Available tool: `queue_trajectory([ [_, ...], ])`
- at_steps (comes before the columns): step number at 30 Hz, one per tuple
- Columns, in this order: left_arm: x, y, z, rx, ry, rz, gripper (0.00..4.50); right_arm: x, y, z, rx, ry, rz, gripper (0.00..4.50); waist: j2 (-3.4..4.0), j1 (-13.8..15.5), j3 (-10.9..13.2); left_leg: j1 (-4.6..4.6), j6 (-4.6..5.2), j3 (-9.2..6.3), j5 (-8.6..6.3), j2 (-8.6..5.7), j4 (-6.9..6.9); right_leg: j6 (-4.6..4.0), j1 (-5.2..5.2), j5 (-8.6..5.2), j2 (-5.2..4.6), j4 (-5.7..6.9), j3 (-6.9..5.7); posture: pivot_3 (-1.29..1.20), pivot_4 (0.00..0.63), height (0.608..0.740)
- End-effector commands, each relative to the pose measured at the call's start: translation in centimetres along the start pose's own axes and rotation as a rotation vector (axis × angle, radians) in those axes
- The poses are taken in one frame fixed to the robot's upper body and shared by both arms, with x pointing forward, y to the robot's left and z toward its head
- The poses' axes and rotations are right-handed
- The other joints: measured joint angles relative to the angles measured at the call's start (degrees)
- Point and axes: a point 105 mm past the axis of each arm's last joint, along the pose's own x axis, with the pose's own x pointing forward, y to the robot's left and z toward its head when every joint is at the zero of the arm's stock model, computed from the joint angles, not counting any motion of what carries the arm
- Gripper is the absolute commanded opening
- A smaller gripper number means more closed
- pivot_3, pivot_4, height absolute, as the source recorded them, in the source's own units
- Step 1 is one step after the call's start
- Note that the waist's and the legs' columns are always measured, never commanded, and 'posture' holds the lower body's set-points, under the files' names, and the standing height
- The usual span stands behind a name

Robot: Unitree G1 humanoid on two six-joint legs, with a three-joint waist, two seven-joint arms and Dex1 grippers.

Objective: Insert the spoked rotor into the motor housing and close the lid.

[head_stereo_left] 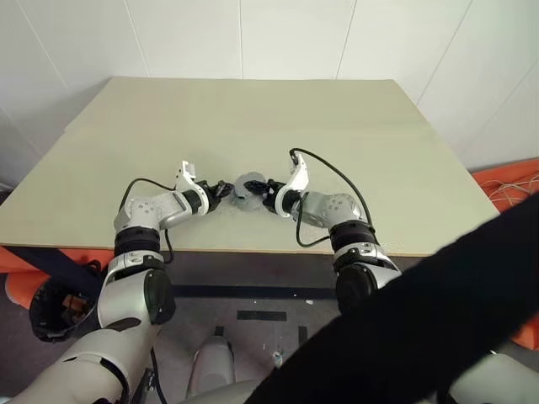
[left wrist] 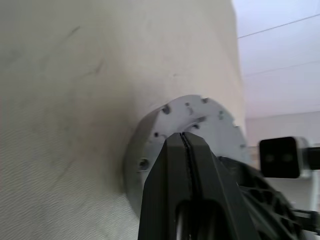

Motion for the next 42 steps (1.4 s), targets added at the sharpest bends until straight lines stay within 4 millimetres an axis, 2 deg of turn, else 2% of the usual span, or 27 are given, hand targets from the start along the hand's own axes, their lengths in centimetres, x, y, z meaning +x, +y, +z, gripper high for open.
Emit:
queue_trajectory([
  [1,-1.7,-3.6,3.4,-0.006,-0.155,-0.208,0.00,-1.0,3.0,4.3,0.081,-0.157,0.120,2.04,0.00,0.1,0.0,-0.06,0.00,-0.01,0.00,0.00,0.02,0.03,-0.04,0.02,0.00,0.01,-0.02,0.00,0.000,0.740],
  [6,-3.0,-4.8,4.5,-0.053,-0.224,-0.323,0.00,-2.0,4.9,6.9,0.204,-0.250,0.240,2.04,0.00,0.0,0.0,-0.69,0.01,-0.02,0.00,-0.02,0.25,0.19,-0.62,0.14,0.00,0.15,-0.05,0.00,0.000,0.740],
  [10,-3.0,-4.2,4.7,-0.108,-0.256,-0.318,0.00,-2.9,7.5,7.8,0.202,-0.260,0.374,2.04,0.00,0.0,0.0,-0.97,0.05,-0.04,-0.01,-0.05,0.39,0.20,-0.85,0.16,0.03,0.37,-0.18,0.00,0.000,0.740],
  [15,-2.4,-4.4,4.1,-0.148,-0.248,-0.325,0.00,-3.4,10.1,6.3,0.108,-0.177,0.467,2.04,-0.01,0.0,0.0,-1.02,0.07,-0.10,-0.02,-0.02,0.39,0.20,-0.86,0.16,0.06,0.40,-0.27,0.00,0.000,0.740],
  [23,-2.0,-5.9,3.9,-0.125,-0.237,-0.372,0.00,-3.9,10.8,5.4,0.011,-0.154,0.480,2.04,-0.01,1.2,0.0,-1.02,0.07,-0.11,-0.02,0.00,0.55,0.20,-0.81,0.16,0.03,0.50,-0.31,0.00,0.000,0.740],
  [26,-2.1,-6.4,3.8,-0.096,-0.226,-0.397,0.59,-3.6,10.2,5.5,0.008,-0.163,0.445,2.04,-0.01,1.3,0.0,-1.05,0.06,-0.12,-0.01,-0.01,0.67,0.21,-0.81,0.16,0.00,0.58,-0.31,0.00,0.000,0.740],
  [32,-2.3,-6.6,3.5,-0.081,-0.214,-0.412,2.53,-3.5,9.7,5.6,0.005,-0.166,0.421,2.04,-0.01,1.2,0.0,-1.03,0.04,-0.12,0.00,0.00,0.85,0.21,-0.81,0.16,0.00,0.74,-0.28,0.00,0.000,0.740],
  [36,-1.9,-6.7,2.9,-0.155,-0.167,-0.423,3.82,-3.5,9.9,5.4,-0.001,-0.162,0.426,2.04,-0.01,1.1,0.0,-1.03,0.04,-0.12,0.00,0.00,0.92,0.21,-0.82,0.16,0.00,0.81,-0.26,0.00,0.000,0.740],
  [39,-2.1,-7.9,2.4,-0.180,-0.123,-0.493,3.82,-3.5,10.0,5.3,0.002,-0.156,0.437,2.04,-0.01,1.2,0.0,-1.05,0.04,-0.13,0.00,0.00,0.98,0.21,-0.82,0.16,0.00,0.83,-0.26,0.00,0.000,0.740],
  [42,-1.8,-8.1,2.3,-0.208,-0.107,-0.509,3.82,-3.7,10.4,5.2,0.007,-0.141,0.457,2.04,-0.01,1.2,0.0,-1.05,0.04,-0.13,0.00,0.00,1.04,0.22,-0.81,0.16,0.00,0.87,-0.25,0.00,0.000,0.740],
])
